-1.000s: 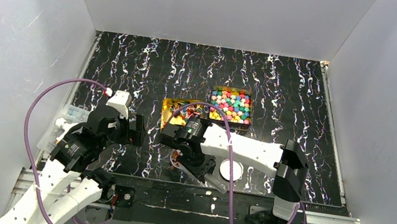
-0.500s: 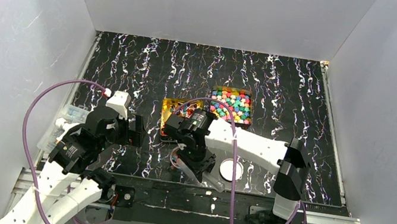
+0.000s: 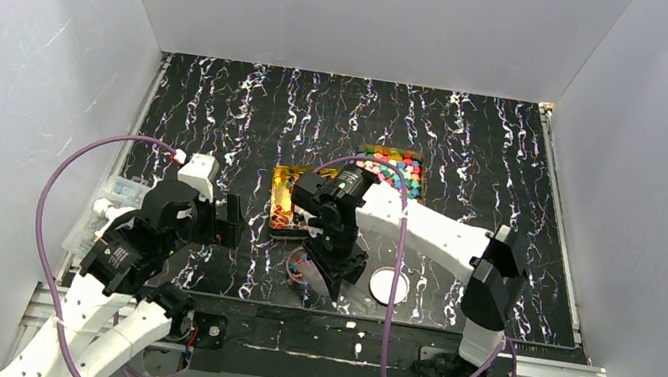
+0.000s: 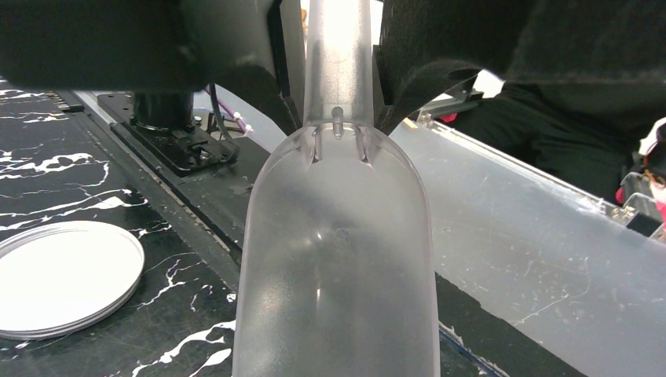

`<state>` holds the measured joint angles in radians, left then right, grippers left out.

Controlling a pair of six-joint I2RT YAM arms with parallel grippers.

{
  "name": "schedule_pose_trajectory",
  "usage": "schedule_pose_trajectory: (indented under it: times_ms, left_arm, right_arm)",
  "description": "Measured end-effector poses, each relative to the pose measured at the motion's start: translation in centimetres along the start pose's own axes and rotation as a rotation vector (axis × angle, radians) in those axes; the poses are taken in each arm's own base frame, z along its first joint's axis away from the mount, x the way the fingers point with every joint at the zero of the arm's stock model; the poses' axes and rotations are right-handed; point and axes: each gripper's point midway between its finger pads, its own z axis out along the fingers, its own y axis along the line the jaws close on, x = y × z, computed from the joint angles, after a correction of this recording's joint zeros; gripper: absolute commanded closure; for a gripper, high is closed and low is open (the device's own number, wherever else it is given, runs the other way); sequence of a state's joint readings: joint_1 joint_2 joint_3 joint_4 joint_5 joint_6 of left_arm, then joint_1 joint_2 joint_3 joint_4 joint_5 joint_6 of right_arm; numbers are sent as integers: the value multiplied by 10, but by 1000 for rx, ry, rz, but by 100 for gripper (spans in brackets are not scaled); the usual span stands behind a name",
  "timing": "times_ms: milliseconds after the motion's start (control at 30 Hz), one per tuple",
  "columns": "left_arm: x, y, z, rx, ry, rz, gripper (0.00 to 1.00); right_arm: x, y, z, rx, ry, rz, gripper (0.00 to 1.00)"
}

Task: Pack the candies
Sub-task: Place the fake candies in the packing bottle, then adjust the spatula.

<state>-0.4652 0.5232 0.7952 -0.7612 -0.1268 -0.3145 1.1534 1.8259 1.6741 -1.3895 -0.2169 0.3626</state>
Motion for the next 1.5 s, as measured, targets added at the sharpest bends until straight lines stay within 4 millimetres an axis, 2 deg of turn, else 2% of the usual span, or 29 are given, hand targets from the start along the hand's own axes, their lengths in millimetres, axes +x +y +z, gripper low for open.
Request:
schedule_pose_trajectory:
  times_ms: [400, 800, 1033, 1300, 1500]
  left_arm:
    - [1, -2, 0, 8, 4, 0, 2]
    - [7, -15, 5, 73, 58, 3, 2]
    - [15, -42, 3, 204, 147, -34, 2]
    - [4, -81, -12, 384, 224, -92, 2]
    - [-7, -100, -23, 477, 256, -122, 2]
  right_arm:
    - [11, -7, 6, -30, 54, 22, 99]
    - [18, -19, -5, -23, -136, -68, 99]
    - [20, -24, -7, 6, -286, -168, 99]
    - [18, -15, -21, 63, -492, -344, 99]
    - [5, -9, -26, 134, -599, -454, 99]
